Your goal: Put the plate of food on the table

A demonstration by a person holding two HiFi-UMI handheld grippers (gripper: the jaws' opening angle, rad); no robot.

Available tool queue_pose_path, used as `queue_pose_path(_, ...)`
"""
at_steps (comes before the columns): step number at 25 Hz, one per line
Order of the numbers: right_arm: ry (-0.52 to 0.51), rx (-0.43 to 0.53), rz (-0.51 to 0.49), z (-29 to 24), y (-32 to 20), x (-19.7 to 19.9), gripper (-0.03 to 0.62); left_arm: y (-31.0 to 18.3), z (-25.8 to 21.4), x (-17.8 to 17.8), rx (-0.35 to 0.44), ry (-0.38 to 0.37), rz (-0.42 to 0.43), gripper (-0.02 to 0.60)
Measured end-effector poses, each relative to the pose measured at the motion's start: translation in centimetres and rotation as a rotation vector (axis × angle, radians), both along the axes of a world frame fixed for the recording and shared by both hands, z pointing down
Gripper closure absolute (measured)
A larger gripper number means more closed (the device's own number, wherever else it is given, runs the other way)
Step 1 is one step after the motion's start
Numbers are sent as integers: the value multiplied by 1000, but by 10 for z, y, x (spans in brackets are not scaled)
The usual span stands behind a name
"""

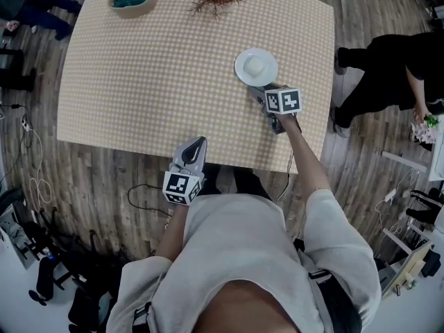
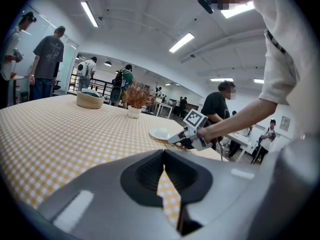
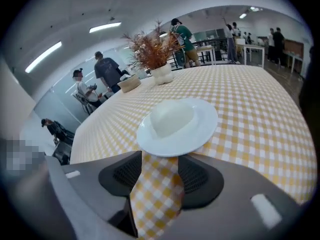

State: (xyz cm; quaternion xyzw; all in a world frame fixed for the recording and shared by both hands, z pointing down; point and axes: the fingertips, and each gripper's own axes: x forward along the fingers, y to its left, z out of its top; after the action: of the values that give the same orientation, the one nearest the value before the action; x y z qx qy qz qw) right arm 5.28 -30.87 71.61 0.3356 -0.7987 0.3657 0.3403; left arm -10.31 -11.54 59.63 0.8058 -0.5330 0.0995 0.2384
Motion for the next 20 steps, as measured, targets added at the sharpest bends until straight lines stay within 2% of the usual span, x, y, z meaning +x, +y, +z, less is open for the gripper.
queue_pose_path(5,114,69,-100,0,6,-3,347,3,-1,-2,-2,-3,-7,572)
queue_pose_path(8,240,130,-212,4,11,-4,345,3,-1,0,-2,-2,-7,572)
queue_pose_path(10,287,147,-241,6,13,-4,347,3,0,0,-2,1,-6,572)
queue_pose_path(20,220,107,-148,5,14,0,355,2,-5,4,15,-3,7,572)
